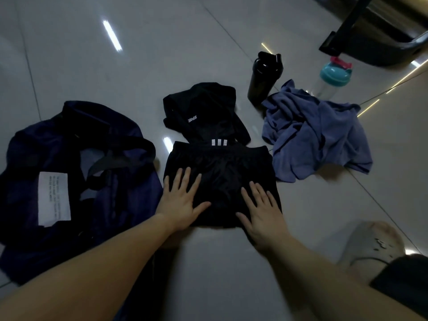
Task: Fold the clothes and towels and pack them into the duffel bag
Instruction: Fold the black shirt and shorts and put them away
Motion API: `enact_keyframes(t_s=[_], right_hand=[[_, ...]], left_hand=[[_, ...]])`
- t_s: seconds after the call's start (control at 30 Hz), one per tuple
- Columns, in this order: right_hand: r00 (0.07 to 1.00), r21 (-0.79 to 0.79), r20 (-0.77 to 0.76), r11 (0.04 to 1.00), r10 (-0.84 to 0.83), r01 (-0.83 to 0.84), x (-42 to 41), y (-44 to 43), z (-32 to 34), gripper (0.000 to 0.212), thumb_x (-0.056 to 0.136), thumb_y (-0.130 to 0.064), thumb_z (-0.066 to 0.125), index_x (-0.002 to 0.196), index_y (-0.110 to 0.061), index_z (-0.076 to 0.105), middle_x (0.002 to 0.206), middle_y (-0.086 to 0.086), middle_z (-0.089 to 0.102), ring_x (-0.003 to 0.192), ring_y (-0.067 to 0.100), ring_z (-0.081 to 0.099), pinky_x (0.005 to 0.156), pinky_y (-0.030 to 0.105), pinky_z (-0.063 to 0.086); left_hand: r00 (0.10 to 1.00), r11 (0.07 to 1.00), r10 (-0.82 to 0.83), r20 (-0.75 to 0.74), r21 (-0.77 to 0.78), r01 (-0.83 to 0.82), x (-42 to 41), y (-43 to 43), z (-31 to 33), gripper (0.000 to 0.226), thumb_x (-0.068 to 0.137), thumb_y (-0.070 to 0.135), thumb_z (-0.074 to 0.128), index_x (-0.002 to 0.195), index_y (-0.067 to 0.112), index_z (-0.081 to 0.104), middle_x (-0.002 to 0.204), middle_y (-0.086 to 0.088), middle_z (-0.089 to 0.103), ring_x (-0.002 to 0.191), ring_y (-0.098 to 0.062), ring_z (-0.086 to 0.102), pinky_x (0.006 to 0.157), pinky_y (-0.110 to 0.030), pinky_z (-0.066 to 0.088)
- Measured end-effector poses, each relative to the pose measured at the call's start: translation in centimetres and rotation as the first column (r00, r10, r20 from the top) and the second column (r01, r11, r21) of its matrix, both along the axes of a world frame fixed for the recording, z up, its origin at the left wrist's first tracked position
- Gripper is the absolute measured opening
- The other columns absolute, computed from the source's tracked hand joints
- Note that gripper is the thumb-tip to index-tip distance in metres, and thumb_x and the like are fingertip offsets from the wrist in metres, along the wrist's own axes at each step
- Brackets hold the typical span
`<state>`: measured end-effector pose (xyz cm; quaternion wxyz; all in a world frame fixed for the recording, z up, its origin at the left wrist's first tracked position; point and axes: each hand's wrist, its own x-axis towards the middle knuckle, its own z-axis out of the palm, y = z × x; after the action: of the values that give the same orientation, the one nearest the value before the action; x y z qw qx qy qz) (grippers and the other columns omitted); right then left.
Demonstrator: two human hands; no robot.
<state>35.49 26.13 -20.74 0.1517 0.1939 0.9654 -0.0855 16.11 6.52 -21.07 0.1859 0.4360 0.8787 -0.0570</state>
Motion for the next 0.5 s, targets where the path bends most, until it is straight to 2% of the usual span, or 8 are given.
enact_keyframes(t_s=[0.07,0.1,0.2,0.27,0.33,0.4,0.47,0.5], right_hand=[[1.000,-0.057,0.005,0.998,0.009,-0.009,-0.5,0.3,1.2,0.088,0.091,-0.076,0.004,0.162,-0.024,0.005,0.169,0.004,-0.006,0.156,0.020,-0.008,0.126,0.041,-0.001],[1.000,-0.072,-0.010,0.997,0.022,-0.023,-0.6,0.6,1.8,0.091,0.091,-0.078,0.010,0.162,-0.021,0.010,0.169,0.005,0.001,0.156,0.022,-0.001,0.126,0.041,0.002],[0.988,-0.012,-0.048,0.989,0.148,-0.149,0.7,1.0,3.1,0.088,0.088,-0.072,0.040,0.155,-0.015,0.033,0.162,0.010,0.028,0.149,0.029,0.027,0.123,0.045,0.018],[0.984,0.006,-0.002,0.984,0.176,-0.176,2.0,0.5,3.2,0.080,0.085,-0.062,0.049,0.150,-0.015,0.041,0.157,0.010,0.037,0.144,0.031,0.034,0.118,0.046,0.029],[0.987,0.049,0.024,0.986,0.159,-0.160,2.9,-0.2,2.9,0.065,0.084,-0.046,0.056,0.141,-0.014,0.049,0.147,0.009,0.046,0.133,0.033,0.044,0.104,0.045,0.043],[0.988,0.115,0.025,0.981,0.154,-0.156,3.0,-0.6,2.6,0.050,0.078,-0.030,0.069,0.124,-0.014,0.059,0.124,0.008,0.056,0.109,0.033,0.053,0.080,0.042,0.052],[0.986,0.165,0.047,0.972,0.162,-0.168,2.9,-0.7,2.4,0.039,0.064,-0.018,0.079,0.100,-0.015,0.064,0.097,0.006,0.057,0.085,0.031,0.055,0.060,0.040,0.047],[0.985,0.173,0.048,0.969,0.168,-0.174,2.8,-0.7,2.5,0.036,0.058,-0.015,0.082,0.089,-0.016,0.064,0.086,0.005,0.056,0.076,0.030,0.055,0.055,0.038,0.044]], left_hand=[[1.000,1.000,-0.007,0.007,-0.010,0.007,-0.1,0.0,0.8,0.090,0.091,0.082,0.007,0.160,0.027,-0.013,0.167,-0.009,-0.019,0.154,-0.028,-0.020,0.124,-0.057,-0.007],[1.000,0.999,-0.026,-0.014,0.026,0.027,0.0,-0.2,1.2,0.092,0.091,0.082,0.009,0.162,0.025,-0.007,0.168,-0.010,-0.014,0.155,-0.028,-0.015,0.124,-0.057,-0.005],[0.977,0.965,-0.184,-0.110,0.171,0.201,1.4,-2.1,2.4,0.095,0.089,0.083,0.025,0.156,0.017,0.035,0.163,-0.013,0.027,0.151,-0.030,0.022,0.123,-0.056,0.016],[0.954,0.942,-0.275,-0.116,0.165,0.292,2.7,-3.0,2.7,0.085,0.087,0.076,0.038,0.146,0.016,0.048,0.144,-0.009,0.048,0.133,-0.028,0.043,0.116,-0.049,0.033],[0.965,0.961,-0.244,-0.091,0.108,0.254,3.8,-2.8,3.1,0.071,0.087,0.059,0.045,0.143,0.015,0.046,0.131,-0.007,0.052,0.118,-0.027,0.048,0.105,-0.043,0.042],[0.973,0.978,-0.191,-0.126,0.056,0.200,4.7,-2.3,3.4,0.053,0.090,0.035,0.050,0.138,0.013,0.046,0.126,-0.008,0.050,0.111,-0.028,0.049,0.094,-0.039,0.047],[0.965,0.981,-0.194,-0.175,-0.013,0.195,5.3,-2.0,4.1,0.038,0.093,0.014,0.051,0.131,0.012,0.047,0.122,-0.010,0.050,0.107,-0.028,0.050,0.086,-0.037,0.047],[0.962,0.980,-0.200,-0.185,-0.039,0.196,5.3,-1.9,4.4,0.034,0.094,0.008,0.050,0.128,0.012,0.048,0.121,-0.010,0.051,0.106,-0.027,0.052,0.085,-0.035,0.046]])
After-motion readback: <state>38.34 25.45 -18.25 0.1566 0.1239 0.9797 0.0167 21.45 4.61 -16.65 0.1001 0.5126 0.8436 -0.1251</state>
